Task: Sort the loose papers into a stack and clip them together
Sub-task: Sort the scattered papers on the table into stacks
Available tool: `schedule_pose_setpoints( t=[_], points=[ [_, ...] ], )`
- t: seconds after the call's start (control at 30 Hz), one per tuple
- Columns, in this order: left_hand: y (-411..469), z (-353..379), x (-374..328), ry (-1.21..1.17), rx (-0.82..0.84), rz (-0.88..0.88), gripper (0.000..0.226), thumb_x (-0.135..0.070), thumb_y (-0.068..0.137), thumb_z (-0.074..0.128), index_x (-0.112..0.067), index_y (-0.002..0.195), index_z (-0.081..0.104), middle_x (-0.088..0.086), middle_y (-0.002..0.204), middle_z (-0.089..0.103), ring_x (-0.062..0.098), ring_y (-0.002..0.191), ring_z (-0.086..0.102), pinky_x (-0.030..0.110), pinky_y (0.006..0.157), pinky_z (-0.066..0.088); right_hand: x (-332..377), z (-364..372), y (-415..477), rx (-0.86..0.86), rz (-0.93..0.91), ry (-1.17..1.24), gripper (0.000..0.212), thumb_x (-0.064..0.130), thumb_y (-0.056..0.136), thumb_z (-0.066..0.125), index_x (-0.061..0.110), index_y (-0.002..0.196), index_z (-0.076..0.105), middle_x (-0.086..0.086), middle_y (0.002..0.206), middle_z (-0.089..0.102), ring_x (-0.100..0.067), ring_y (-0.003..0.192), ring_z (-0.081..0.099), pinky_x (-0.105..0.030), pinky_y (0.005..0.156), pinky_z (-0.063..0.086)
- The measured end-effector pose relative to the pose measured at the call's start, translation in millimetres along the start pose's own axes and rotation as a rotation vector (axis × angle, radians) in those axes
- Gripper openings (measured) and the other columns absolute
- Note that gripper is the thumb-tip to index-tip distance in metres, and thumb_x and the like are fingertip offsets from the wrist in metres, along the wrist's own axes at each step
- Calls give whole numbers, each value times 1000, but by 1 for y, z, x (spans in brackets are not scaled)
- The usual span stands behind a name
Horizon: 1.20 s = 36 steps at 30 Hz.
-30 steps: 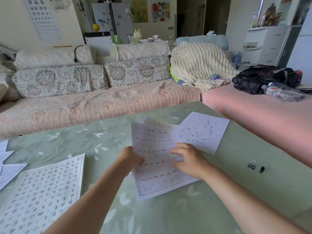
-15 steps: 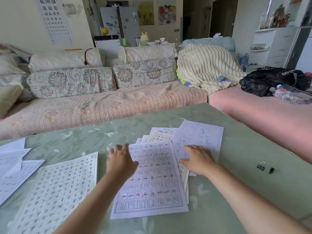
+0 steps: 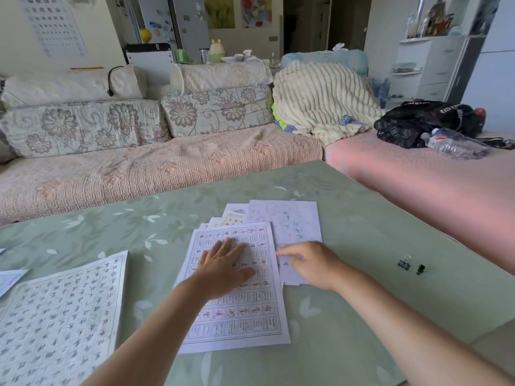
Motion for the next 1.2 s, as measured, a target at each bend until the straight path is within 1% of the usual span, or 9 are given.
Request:
schedule_pose_setpoints(
  t=[0.07,0.2,0.33,0.4,0.5,0.6,0.73,1.03,1.2],
  points=[
    [2,2,-2,10,-5,8,77,-71,89,36,-42,153,5,-7,163,-8,17,149,-12,43,120,-7,-8,-4,-1,-102,63,-67,41,24,100,45,24,140,55,3,153,43,-13,143,37,-27,116,27],
    [10,7,-21,19,-1,19,76,-73,89,31,-43,153,3,-7,163,-9,16,149,-13,42,119,-8,-16,-4,-4,1,107,-374,55,44,102,33,22,153,32,-2,163,21,-17,151,13,-43,121,10],
    [25,10,-42,-10,-17,48,78,-75,87,31,-42,153,5,-8,162,-8,17,149,-13,42,118,-9,-11,-6,-4,-48,88,-195,38,37,103,35,16,126,58,-3,142,53,-24,137,43,-33,109,35],
    [29,8,-47,-96,-33,76,76,-69,88,40,-40,153,12,-11,162,1,16,150,-5,43,121,-2,-15,-6,-4,-140,118,-111,39,45,100,39,17,121,56,-5,128,60,-27,126,52,-36,100,43],
    [27,-2,-44,-348,-99,60,65,-48,95,51,-34,152,23,-6,160,19,17,148,15,44,121,17,-23,-5,-5,-136,134,-242,72,63,94,41,33,155,19,-8,162,20,-25,150,18,-45,119,20],
    [21,-10,-20,-161,-360,-114,59,-41,96,50,-27,150,31,-1,156,33,21,143,27,43,116,26,-24,-8,-2,-30,119,-274,78,76,86,40,49,153,11,-1,166,-6,-20,153,-6,-54,121,6],
    [17,-18,-5,-172,-215,-399,59,-40,90,53,-15,142,38,11,141,47,30,134,33,43,107,36,-27,-5,3,22,141,-350,76,76,86,41,45,153,21,0,166,4,-17,153,0,-53,121,6],
    [49,-35,-35,-426,-176,-473,60,-29,79,70,-8,131,49,9,115,57,27,104,57,36,88,52,-41,-4,15,-264,209,-330,50,23,97,46,23,147,42,2,150,43,-21,138,37,-37,110,32],
    [64,-41,-49,-553,-139,-501,48,-25,75,76,-1,113,58,6,83,53,20,69,51,27,54,40,-45,-7,20,-322,234,-288,45,41,99,44,18,136,54,0,139,53,-23,129,44,-36,107,35]
  ],
)
Point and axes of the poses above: each hand's wrist, its own y-axis towards the middle knuckle, its own z-axis out of the palm, x = y × z, the point moved 1 cm from there along y, towards the middle knuckle
